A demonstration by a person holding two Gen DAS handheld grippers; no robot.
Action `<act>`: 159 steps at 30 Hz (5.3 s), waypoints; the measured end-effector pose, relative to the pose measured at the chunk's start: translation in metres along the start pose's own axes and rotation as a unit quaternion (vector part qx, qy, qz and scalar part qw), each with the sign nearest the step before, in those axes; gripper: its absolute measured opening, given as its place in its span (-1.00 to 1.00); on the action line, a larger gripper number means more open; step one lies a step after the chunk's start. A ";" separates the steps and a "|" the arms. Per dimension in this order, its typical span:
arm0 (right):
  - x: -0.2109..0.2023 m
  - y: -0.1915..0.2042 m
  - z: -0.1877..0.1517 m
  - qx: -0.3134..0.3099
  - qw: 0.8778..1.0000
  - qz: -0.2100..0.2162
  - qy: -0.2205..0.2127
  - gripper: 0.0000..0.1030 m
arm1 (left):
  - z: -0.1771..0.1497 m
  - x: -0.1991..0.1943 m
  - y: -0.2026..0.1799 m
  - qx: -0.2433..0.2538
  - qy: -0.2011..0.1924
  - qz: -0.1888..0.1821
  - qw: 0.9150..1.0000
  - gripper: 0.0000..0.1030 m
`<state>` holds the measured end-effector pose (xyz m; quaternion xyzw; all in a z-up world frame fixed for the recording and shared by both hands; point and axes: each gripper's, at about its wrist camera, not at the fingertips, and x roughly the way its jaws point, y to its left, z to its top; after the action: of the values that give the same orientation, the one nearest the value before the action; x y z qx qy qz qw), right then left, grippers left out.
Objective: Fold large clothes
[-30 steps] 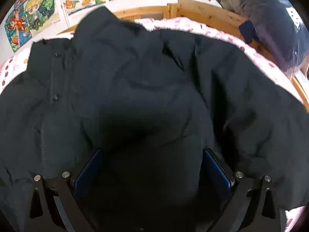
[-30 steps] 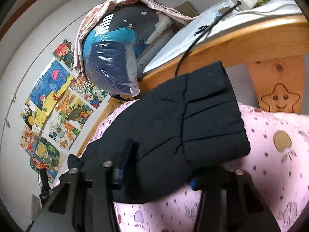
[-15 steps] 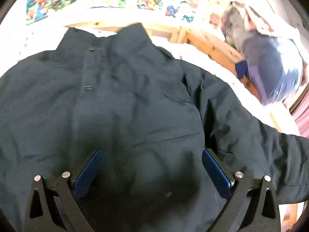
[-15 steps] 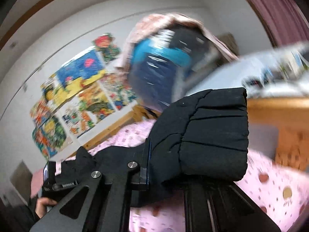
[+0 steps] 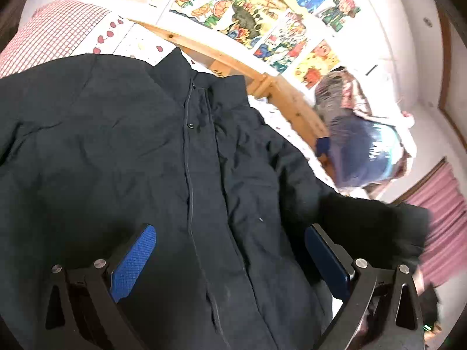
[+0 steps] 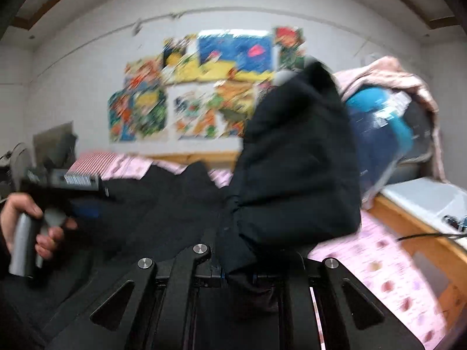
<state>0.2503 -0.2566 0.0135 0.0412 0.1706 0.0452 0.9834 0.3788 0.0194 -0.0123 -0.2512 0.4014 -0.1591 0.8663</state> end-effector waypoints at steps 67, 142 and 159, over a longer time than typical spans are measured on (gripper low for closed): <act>0.205 0.011 0.006 -0.051 0.979 0.050 0.190 0.62 | 0.066 -0.029 0.101 -0.011 -0.063 0.206 0.977 -0.86; 0.138 0.230 -0.029 -0.085 0.962 0.102 0.239 0.85 | -0.121 -0.258 0.262 -0.348 -0.367 0.264 0.821 -0.80; 0.094 0.160 0.025 0.019 0.957 0.170 0.233 0.85 | -0.059 -0.279 0.097 -0.003 -0.431 0.219 0.875 -0.88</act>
<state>0.3351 -0.0900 0.0209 0.0767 0.3860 0.2171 0.8933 0.1652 0.2142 0.0726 -0.2032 0.0331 0.1597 0.9655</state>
